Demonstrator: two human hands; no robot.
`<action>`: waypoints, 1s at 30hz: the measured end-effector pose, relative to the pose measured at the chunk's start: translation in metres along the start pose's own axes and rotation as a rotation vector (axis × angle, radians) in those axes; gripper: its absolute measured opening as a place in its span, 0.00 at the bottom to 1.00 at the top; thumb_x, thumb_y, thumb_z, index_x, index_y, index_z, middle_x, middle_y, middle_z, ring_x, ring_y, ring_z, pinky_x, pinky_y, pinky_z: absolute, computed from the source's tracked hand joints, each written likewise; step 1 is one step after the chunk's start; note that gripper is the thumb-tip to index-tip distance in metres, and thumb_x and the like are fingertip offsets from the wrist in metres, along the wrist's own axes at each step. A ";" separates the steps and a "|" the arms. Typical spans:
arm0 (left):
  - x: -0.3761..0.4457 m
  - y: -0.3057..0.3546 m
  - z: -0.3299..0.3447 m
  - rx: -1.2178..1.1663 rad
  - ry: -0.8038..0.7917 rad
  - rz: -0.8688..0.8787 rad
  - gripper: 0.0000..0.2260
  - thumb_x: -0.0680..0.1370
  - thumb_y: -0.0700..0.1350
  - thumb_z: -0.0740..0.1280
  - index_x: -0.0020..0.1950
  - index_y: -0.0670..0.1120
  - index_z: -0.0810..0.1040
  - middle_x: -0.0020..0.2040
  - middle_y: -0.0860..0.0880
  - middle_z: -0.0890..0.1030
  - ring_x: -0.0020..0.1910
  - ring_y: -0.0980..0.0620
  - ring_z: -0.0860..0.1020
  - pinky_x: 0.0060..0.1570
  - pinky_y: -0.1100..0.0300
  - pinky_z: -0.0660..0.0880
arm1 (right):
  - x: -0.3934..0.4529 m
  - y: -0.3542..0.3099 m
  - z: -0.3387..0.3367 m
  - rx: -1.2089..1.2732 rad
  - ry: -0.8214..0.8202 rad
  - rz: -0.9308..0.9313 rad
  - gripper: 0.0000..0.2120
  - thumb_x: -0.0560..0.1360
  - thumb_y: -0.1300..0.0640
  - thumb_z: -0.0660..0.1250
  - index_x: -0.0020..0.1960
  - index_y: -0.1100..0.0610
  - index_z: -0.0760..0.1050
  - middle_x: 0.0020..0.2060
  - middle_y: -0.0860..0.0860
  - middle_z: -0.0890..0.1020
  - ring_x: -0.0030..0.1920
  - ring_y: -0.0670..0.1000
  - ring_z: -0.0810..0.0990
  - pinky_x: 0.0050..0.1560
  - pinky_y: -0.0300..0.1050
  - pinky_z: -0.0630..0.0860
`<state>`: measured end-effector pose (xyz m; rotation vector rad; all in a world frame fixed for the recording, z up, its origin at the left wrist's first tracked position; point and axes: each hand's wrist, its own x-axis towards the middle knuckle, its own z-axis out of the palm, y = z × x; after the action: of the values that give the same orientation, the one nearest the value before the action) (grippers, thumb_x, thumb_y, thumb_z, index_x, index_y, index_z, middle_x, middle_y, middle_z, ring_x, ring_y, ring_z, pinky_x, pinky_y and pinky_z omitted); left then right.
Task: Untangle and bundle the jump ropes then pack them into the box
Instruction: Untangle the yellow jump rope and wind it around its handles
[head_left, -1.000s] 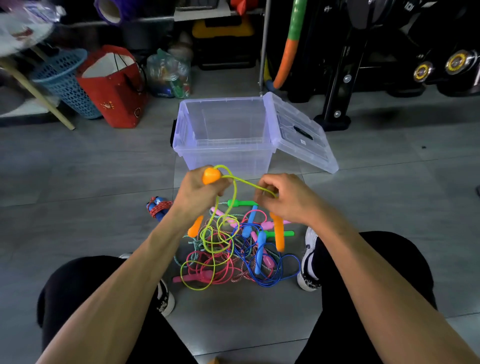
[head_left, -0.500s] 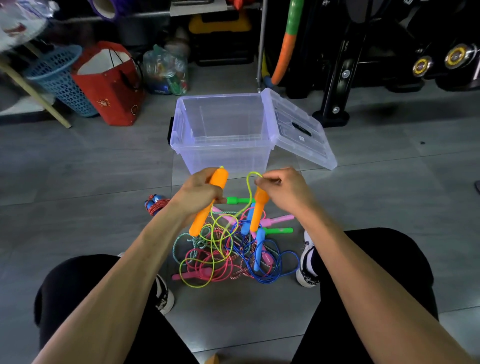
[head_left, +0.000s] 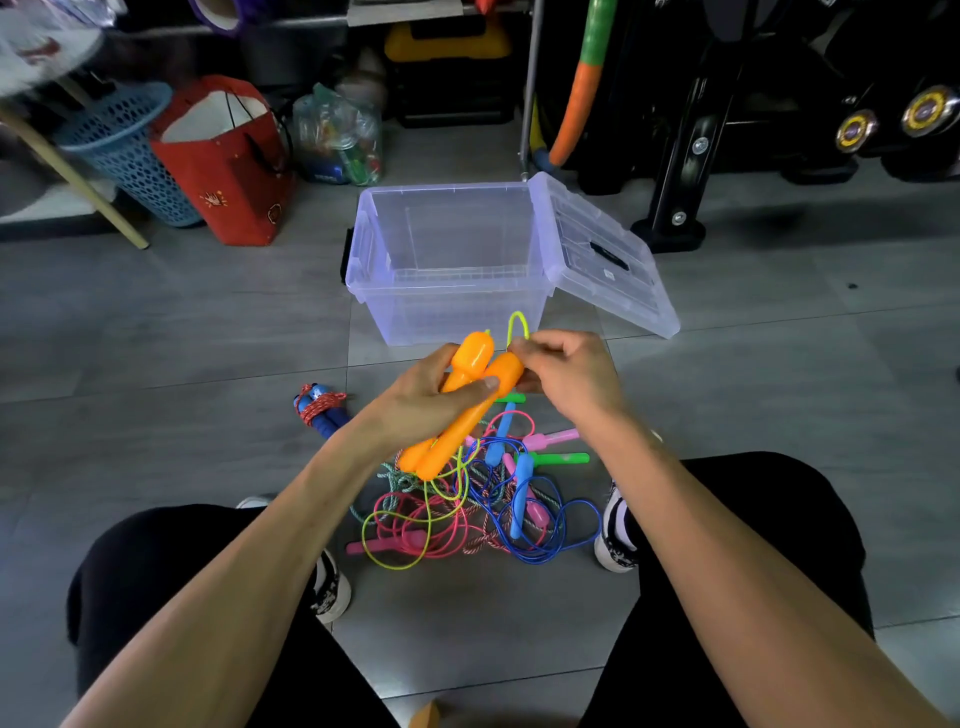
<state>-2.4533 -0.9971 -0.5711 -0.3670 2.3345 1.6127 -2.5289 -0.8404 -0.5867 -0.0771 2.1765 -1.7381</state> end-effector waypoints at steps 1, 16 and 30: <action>-0.001 0.001 0.000 0.010 -0.016 -0.008 0.17 0.76 0.49 0.71 0.62 0.49 0.71 0.50 0.48 0.81 0.39 0.55 0.83 0.36 0.62 0.78 | -0.001 -0.001 0.000 -0.027 0.017 -0.039 0.09 0.77 0.57 0.68 0.42 0.60 0.82 0.37 0.58 0.85 0.35 0.54 0.85 0.38 0.42 0.82; 0.008 -0.017 -0.013 0.672 0.137 0.083 0.16 0.67 0.42 0.71 0.39 0.54 0.63 0.36 0.54 0.73 0.35 0.51 0.72 0.34 0.60 0.67 | 0.004 0.001 -0.012 -0.709 -0.352 -0.366 0.38 0.72 0.65 0.64 0.78 0.49 0.54 0.76 0.49 0.61 0.74 0.49 0.61 0.70 0.45 0.63; -0.007 -0.012 -0.018 0.577 0.014 -0.070 0.13 0.69 0.54 0.75 0.36 0.46 0.77 0.29 0.48 0.82 0.25 0.55 0.80 0.35 0.59 0.79 | -0.004 -0.010 0.001 -0.461 -0.433 -0.088 0.15 0.74 0.42 0.61 0.45 0.53 0.75 0.35 0.48 0.76 0.39 0.50 0.74 0.42 0.48 0.70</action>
<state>-2.4441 -1.0179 -0.5729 -0.3207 2.6209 0.8442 -2.5270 -0.8429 -0.5761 -0.6109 2.2051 -1.0907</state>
